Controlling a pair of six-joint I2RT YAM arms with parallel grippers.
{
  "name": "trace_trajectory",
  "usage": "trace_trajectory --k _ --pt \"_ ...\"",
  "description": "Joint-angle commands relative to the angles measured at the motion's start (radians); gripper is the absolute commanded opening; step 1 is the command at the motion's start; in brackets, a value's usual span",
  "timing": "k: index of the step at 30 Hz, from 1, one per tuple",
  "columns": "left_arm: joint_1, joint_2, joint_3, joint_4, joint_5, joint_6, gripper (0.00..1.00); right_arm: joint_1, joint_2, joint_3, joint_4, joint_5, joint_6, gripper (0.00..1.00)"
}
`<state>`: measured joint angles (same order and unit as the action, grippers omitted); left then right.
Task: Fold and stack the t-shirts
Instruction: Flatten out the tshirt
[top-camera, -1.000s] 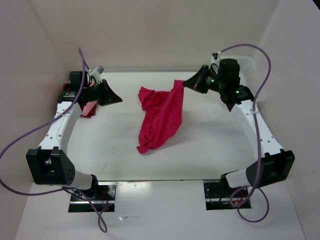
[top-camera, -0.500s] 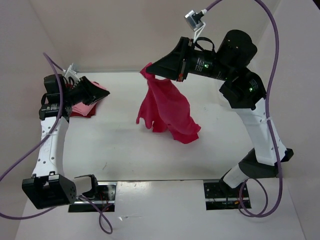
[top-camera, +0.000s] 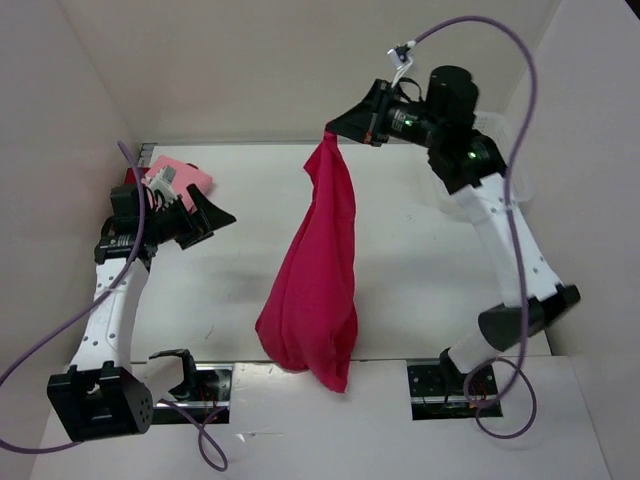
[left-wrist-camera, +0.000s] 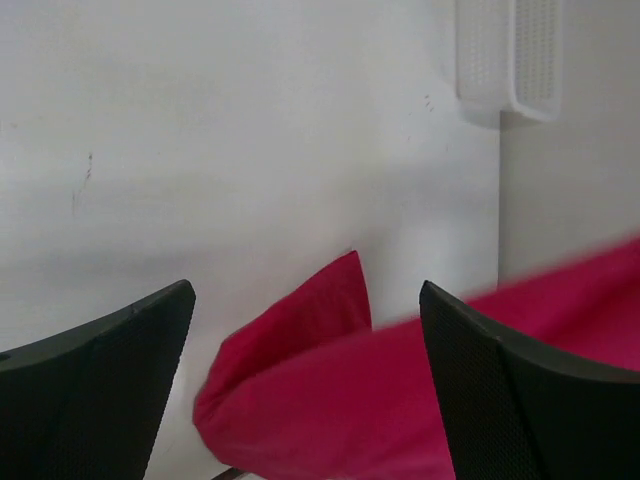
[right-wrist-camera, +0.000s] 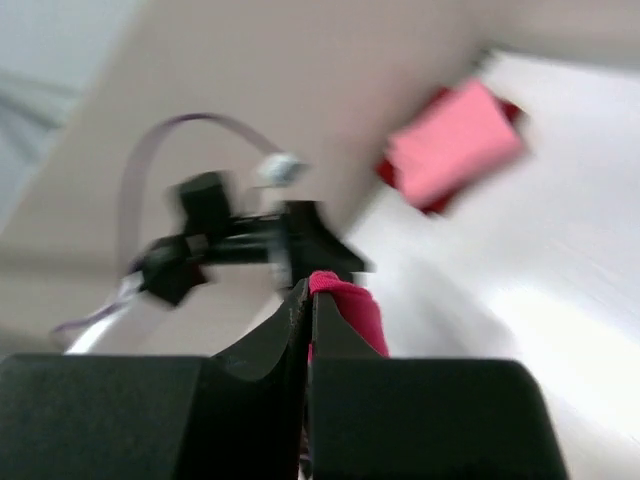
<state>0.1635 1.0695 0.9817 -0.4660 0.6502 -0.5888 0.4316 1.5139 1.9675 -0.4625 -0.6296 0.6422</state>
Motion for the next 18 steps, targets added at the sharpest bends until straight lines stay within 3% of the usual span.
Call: trace_trajectory --k 1,5,7,9,10,12,18 --pt "-0.019 -0.023 -0.037 -0.002 -0.032 0.061 1.00 -0.082 0.110 -0.114 0.051 -0.028 -0.058 0.00" --pt "-0.044 0.024 -0.089 0.084 0.005 0.003 1.00 -0.082 0.274 -0.084 0.018 -0.005 -0.101 0.00" --pt "-0.108 0.073 -0.103 0.116 0.017 -0.019 1.00 -0.082 0.314 -0.044 0.006 -0.016 -0.110 0.00" --pt "-0.184 0.111 -0.103 0.107 -0.069 -0.031 0.85 -0.082 0.325 -0.003 -0.007 0.022 -0.134 0.00" --pt "-0.203 0.112 -0.103 0.107 -0.093 -0.031 0.62 -0.091 0.325 0.011 -0.019 0.045 -0.148 0.00" --pt "-0.241 0.144 -0.103 0.107 -0.155 -0.031 0.55 -0.111 0.325 0.031 -0.045 0.083 -0.171 0.00" --pt "-0.537 0.253 -0.023 -0.005 -0.412 0.081 0.69 -0.186 0.290 -0.120 0.007 0.082 -0.148 0.00"
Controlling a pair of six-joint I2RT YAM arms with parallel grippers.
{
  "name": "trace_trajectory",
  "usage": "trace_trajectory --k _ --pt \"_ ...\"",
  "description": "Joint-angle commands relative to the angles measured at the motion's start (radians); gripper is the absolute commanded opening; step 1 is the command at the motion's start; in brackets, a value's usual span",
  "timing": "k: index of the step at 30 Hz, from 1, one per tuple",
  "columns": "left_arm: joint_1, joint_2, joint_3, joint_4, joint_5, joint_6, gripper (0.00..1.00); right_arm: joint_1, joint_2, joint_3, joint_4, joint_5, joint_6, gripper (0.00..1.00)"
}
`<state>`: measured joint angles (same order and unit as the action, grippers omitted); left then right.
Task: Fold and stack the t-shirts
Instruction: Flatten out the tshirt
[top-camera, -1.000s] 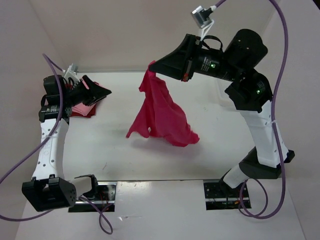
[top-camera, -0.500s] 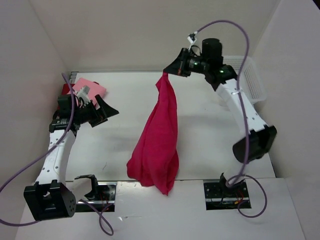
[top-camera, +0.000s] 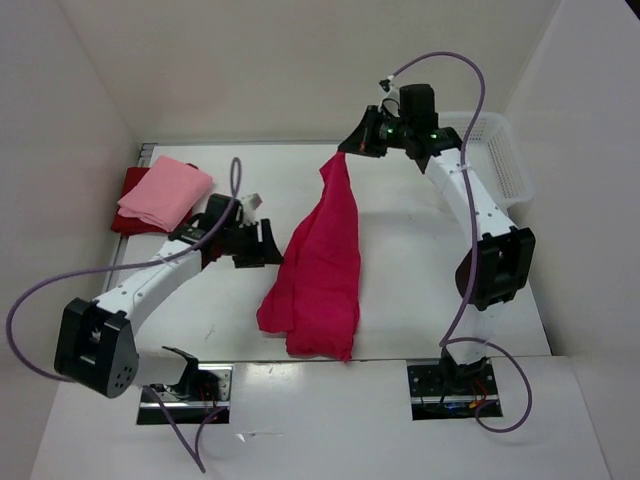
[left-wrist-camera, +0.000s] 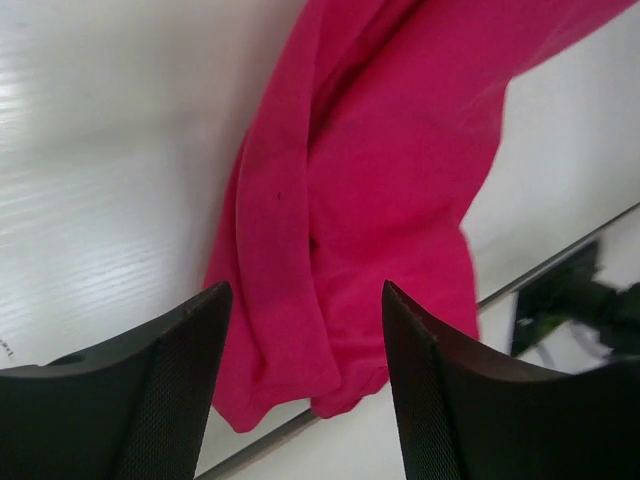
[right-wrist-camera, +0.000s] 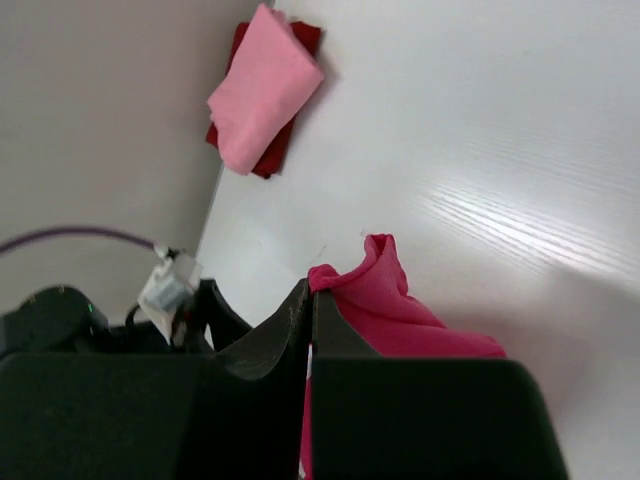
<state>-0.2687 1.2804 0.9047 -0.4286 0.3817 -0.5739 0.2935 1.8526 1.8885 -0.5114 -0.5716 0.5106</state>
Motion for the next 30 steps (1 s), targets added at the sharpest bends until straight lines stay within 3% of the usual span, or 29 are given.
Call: trace_trajectory --k 1,6,13,15,18,23,30 --pt "-0.144 0.057 0.054 -0.053 -0.170 0.077 0.69 -0.057 -0.049 -0.078 0.066 0.013 -0.003 0.00" --pt "-0.314 0.139 0.077 -0.134 -0.301 0.098 0.71 -0.082 -0.069 -0.153 0.097 0.003 0.008 0.00" --pt "-0.355 0.206 0.060 -0.148 -0.291 0.085 0.67 -0.114 -0.096 -0.207 0.109 0.003 0.017 0.00" --pt "-0.356 0.246 0.060 -0.148 -0.291 0.085 0.62 -0.114 -0.107 -0.218 0.109 0.003 0.017 0.00" --pt "-0.365 0.258 0.060 -0.148 -0.267 0.094 0.47 -0.125 -0.116 -0.227 0.109 0.003 0.017 0.00" --pt "-0.365 0.293 0.060 -0.139 -0.230 0.105 0.46 -0.145 -0.125 -0.236 0.109 -0.007 0.017 0.00" --pt "-0.365 0.304 0.091 -0.130 -0.247 0.101 0.04 -0.145 -0.125 -0.255 0.119 -0.019 0.017 0.00"
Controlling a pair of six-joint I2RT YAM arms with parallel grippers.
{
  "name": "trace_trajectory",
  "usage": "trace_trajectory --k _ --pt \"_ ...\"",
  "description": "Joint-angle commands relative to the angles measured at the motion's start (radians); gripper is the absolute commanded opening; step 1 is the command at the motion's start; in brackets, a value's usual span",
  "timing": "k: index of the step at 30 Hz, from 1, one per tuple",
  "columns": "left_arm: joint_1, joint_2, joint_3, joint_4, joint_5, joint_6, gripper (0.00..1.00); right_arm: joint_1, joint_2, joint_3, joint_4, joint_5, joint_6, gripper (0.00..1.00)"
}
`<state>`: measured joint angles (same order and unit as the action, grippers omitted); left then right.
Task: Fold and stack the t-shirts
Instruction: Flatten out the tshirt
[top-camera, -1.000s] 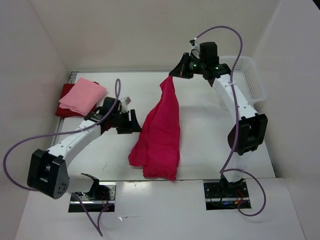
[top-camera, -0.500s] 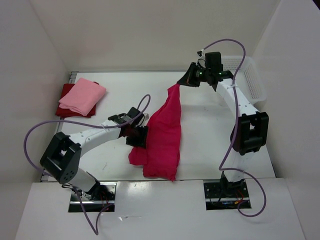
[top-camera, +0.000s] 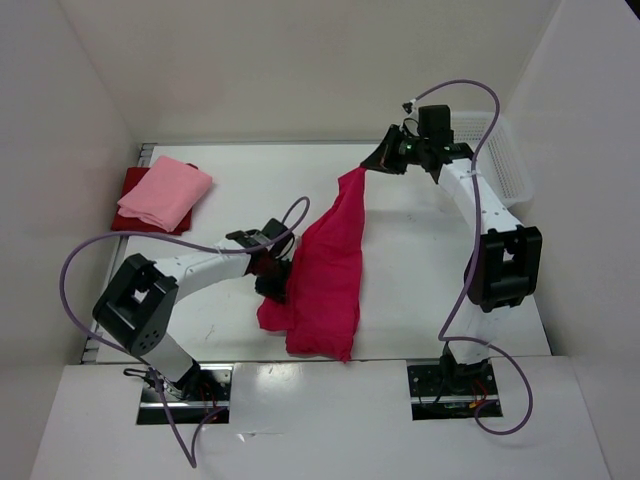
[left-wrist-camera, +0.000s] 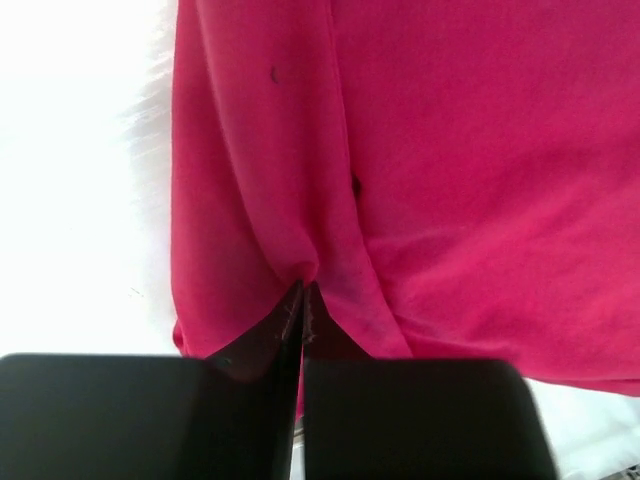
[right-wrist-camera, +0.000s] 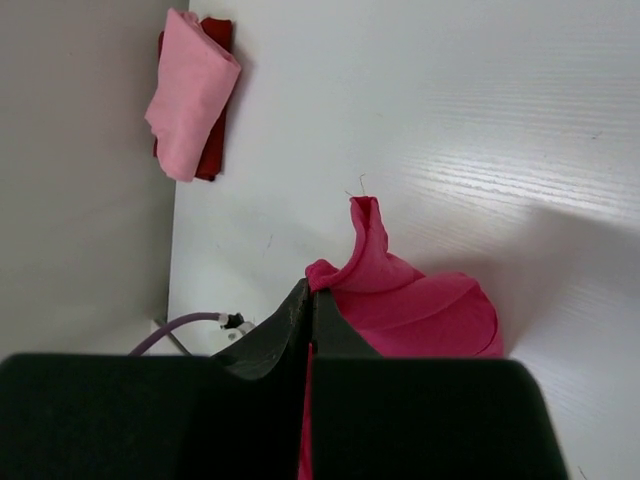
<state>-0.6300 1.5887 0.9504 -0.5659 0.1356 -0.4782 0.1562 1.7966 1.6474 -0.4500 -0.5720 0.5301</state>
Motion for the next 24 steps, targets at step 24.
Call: trace_trajectory --k 24 --pt "0.719 0.241 1.450 0.055 0.591 -0.086 0.00 -0.052 0.081 1.133 -0.110 -0.120 0.090 0.00"
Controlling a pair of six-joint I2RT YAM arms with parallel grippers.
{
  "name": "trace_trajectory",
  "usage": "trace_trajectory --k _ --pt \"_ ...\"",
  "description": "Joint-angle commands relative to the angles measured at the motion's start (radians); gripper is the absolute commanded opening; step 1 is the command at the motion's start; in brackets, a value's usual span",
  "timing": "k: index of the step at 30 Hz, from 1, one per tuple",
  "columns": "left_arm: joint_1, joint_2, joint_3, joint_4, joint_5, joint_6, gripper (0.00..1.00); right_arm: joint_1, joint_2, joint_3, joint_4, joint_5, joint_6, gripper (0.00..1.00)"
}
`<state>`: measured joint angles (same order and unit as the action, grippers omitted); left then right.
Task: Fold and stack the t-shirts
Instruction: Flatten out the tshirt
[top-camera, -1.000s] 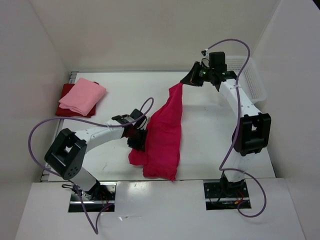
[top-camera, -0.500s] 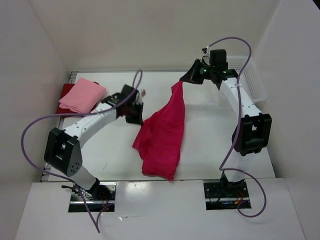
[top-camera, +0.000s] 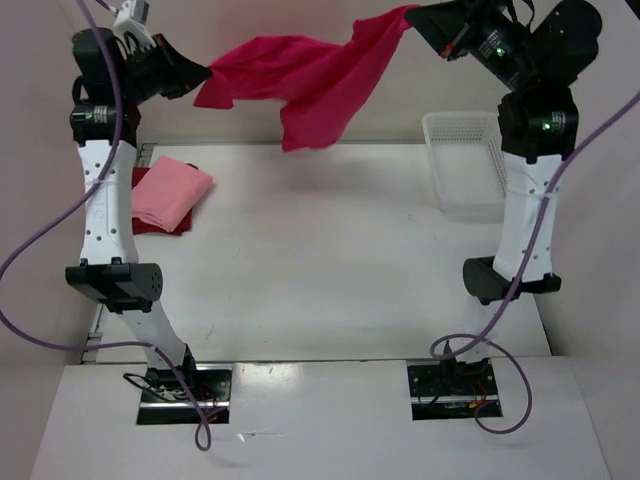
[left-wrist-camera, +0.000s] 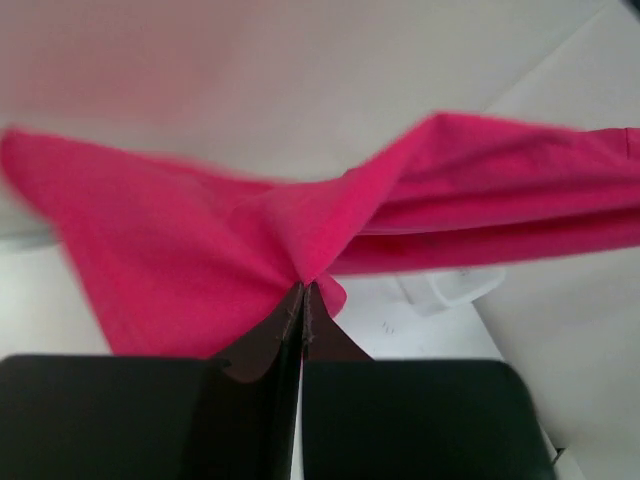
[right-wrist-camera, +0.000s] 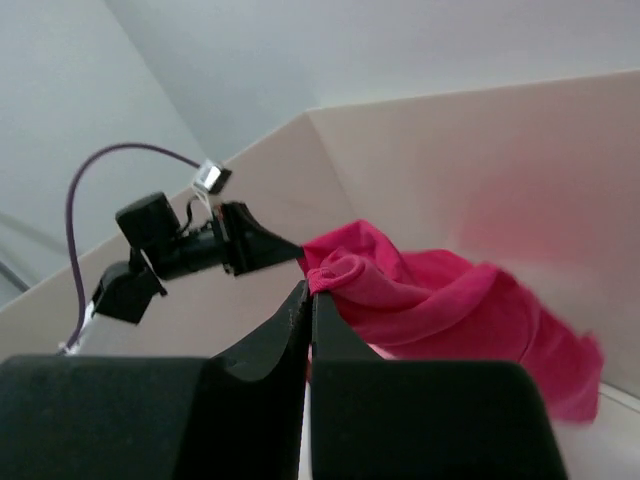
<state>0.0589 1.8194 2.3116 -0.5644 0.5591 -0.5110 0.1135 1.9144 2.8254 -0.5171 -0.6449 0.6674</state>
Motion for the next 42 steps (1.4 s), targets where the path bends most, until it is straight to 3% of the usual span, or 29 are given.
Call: trace_trajectory --k 1,3,4,5,6,7,9,10,11,13,14,15,18,24,30,35,42 --pt "0.047 0.011 0.089 0.067 0.180 -0.054 0.00 -0.009 -0.111 -0.111 -0.084 -0.056 -0.086 0.00" --pt "0.082 -0.002 0.013 0.093 0.218 -0.025 0.03 0.001 -0.246 -0.521 -0.022 -0.056 -0.182 0.00" --pt "0.082 -0.011 -0.018 0.078 0.249 -0.003 0.11 0.002 -0.408 -0.698 0.100 -0.056 -0.196 0.00" --pt "0.094 -0.011 -0.044 0.052 0.249 0.047 0.17 0.002 -0.475 -0.989 0.139 -0.067 -0.216 0.00" --pt "0.094 -0.025 -0.132 0.028 0.249 0.070 0.24 0.002 -0.524 -1.100 0.140 -0.067 -0.244 0.00" --pt "0.107 -0.037 -0.199 0.014 0.249 0.087 0.42 0.002 -0.595 -1.189 0.091 -0.038 -0.299 0.00" --pt "0.134 -0.119 -0.367 0.065 0.223 0.088 0.52 0.011 -0.659 -1.436 0.034 0.077 -0.328 0.00" --pt "0.150 -0.152 -0.552 0.098 0.223 0.063 0.58 0.011 -0.729 -1.603 -0.003 0.105 -0.328 0.00" --pt "0.165 -0.205 -0.630 0.121 0.213 0.052 0.72 0.011 -0.767 -1.683 -0.012 0.123 -0.310 0.00" --pt "0.205 -0.241 -0.792 0.104 0.132 0.052 0.82 0.011 -0.857 -1.872 -0.055 0.149 -0.256 0.08" --pt "0.217 -0.273 -0.849 0.104 0.115 0.031 0.83 0.011 -0.874 -1.918 -0.075 0.159 -0.234 0.16" --pt "0.228 -0.290 -0.909 0.127 0.114 0.014 0.82 0.011 -0.874 -1.978 -0.095 0.177 -0.210 0.16" --pt "0.228 -0.312 -1.076 0.150 0.072 0.005 0.78 0.022 -0.865 -1.966 -0.132 0.187 -0.144 0.34" --pt "0.133 -0.302 -1.267 0.175 -0.062 -0.049 0.69 0.012 -0.810 -1.945 -0.117 0.245 -0.144 0.37" --pt "0.052 -0.205 -1.318 0.281 -0.212 -0.173 0.64 0.012 -0.732 -1.954 0.028 0.255 -0.054 0.06" --pt "-0.048 -0.177 -1.376 0.287 -0.294 -0.271 0.64 0.012 -0.732 -1.954 0.089 0.295 -0.020 0.07" --pt "-0.060 -0.152 -1.446 0.435 -0.387 -0.460 0.64 0.034 -0.723 -1.997 0.146 0.274 0.023 0.10"
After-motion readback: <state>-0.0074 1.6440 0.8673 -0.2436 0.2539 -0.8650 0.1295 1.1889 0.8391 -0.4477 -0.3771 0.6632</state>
